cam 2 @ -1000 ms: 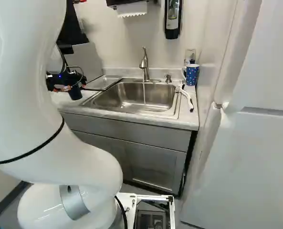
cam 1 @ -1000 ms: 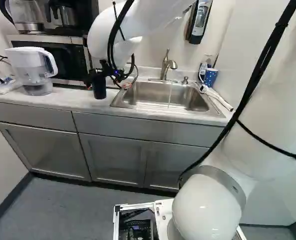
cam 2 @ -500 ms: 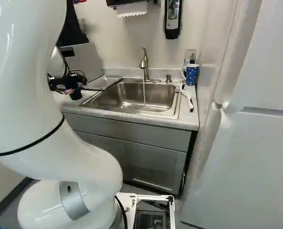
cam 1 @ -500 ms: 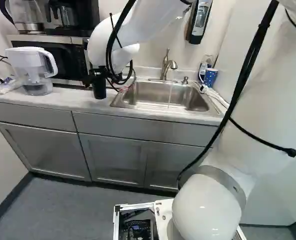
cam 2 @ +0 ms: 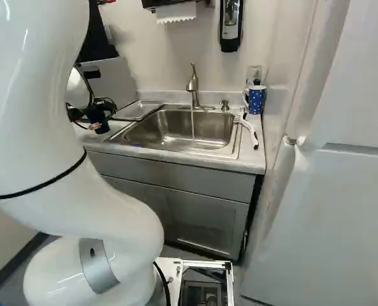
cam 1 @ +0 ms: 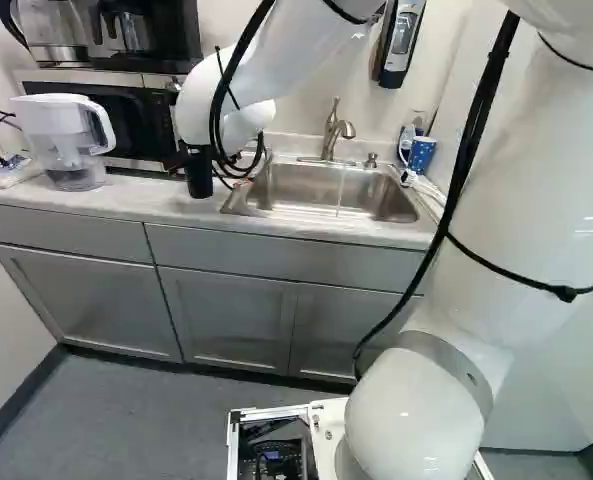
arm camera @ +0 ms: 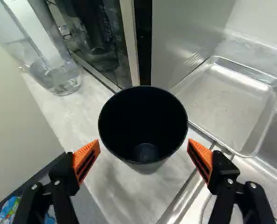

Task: Rinse the cup and place it in the tray

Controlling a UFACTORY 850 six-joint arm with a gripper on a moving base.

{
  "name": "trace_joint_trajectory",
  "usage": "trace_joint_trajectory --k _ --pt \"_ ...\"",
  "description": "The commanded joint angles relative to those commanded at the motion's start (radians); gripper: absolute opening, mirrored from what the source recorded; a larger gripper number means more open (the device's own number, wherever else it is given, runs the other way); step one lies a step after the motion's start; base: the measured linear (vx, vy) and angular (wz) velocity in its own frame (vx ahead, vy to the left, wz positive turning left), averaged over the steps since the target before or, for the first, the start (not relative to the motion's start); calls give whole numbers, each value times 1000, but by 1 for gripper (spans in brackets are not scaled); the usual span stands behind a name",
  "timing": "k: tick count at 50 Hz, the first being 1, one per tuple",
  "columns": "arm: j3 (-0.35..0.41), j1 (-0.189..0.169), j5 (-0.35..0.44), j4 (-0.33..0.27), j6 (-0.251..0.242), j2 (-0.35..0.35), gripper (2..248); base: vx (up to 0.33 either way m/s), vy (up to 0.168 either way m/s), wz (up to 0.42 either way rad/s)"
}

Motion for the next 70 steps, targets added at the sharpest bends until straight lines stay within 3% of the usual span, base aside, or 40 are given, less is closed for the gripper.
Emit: trace_joint_trajectory --k 70 --pt "136 -1 409 0 0 -23 247 0 0 0"
